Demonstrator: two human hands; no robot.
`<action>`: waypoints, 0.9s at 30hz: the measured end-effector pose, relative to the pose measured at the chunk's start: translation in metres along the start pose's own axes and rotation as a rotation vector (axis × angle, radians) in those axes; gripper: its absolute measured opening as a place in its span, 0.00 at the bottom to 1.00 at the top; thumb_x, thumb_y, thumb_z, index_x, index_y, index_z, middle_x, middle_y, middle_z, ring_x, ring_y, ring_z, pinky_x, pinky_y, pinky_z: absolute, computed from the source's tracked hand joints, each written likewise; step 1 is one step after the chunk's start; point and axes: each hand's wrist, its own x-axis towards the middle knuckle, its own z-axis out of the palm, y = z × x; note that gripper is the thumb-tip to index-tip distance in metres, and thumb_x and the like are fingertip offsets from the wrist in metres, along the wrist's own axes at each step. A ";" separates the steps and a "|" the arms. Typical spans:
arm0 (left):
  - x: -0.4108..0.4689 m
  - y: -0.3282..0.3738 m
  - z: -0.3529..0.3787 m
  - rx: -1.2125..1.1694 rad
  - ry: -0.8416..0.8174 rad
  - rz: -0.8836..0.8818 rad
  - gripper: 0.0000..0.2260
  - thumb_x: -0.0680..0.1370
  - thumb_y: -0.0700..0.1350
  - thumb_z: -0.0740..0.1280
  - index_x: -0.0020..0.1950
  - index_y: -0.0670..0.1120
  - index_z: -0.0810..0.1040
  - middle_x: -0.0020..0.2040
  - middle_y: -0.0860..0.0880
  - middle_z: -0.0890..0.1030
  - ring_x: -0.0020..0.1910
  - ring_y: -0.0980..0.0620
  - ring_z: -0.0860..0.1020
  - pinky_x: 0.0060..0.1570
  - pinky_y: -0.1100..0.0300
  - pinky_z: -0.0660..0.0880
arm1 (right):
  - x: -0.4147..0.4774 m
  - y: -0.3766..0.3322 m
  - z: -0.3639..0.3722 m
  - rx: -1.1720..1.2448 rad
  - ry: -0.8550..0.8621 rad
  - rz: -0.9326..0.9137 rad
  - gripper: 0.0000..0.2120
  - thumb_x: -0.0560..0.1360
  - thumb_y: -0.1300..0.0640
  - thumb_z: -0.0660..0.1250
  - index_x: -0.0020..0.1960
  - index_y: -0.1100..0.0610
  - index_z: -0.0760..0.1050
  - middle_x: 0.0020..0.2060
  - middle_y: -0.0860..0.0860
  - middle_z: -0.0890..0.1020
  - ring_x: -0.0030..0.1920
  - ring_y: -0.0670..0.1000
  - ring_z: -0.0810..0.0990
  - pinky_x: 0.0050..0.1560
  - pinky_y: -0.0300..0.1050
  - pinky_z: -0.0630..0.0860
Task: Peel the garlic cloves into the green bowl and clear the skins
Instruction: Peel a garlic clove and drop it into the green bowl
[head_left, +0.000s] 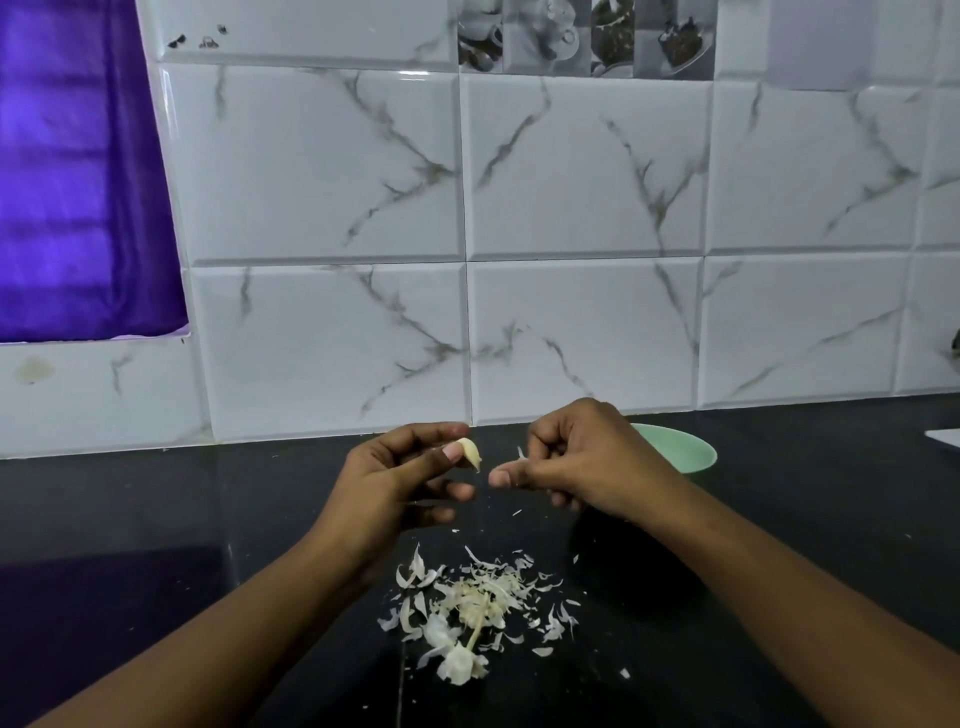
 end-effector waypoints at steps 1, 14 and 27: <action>0.000 -0.001 0.000 -0.002 0.000 -0.014 0.09 0.72 0.40 0.69 0.51 0.45 0.82 0.41 0.49 0.84 0.32 0.54 0.81 0.27 0.64 0.74 | 0.000 0.001 0.001 -0.020 0.018 0.003 0.17 0.66 0.51 0.77 0.27 0.55 0.73 0.19 0.48 0.75 0.22 0.44 0.74 0.27 0.36 0.72; 0.003 -0.007 0.000 0.030 0.041 -0.151 0.08 0.67 0.46 0.71 0.41 0.42 0.81 0.36 0.47 0.84 0.31 0.54 0.81 0.26 0.65 0.74 | 0.008 0.018 0.013 -0.016 -0.109 0.007 0.20 0.68 0.60 0.76 0.57 0.53 0.77 0.48 0.49 0.83 0.32 0.40 0.79 0.36 0.37 0.76; -0.003 -0.008 0.005 0.095 0.000 0.015 0.06 0.71 0.40 0.70 0.47 0.43 0.83 0.39 0.45 0.85 0.32 0.53 0.82 0.30 0.64 0.77 | 0.009 0.016 0.027 0.239 0.078 -0.068 0.07 0.72 0.63 0.71 0.38 0.52 0.78 0.29 0.48 0.82 0.33 0.48 0.83 0.35 0.40 0.79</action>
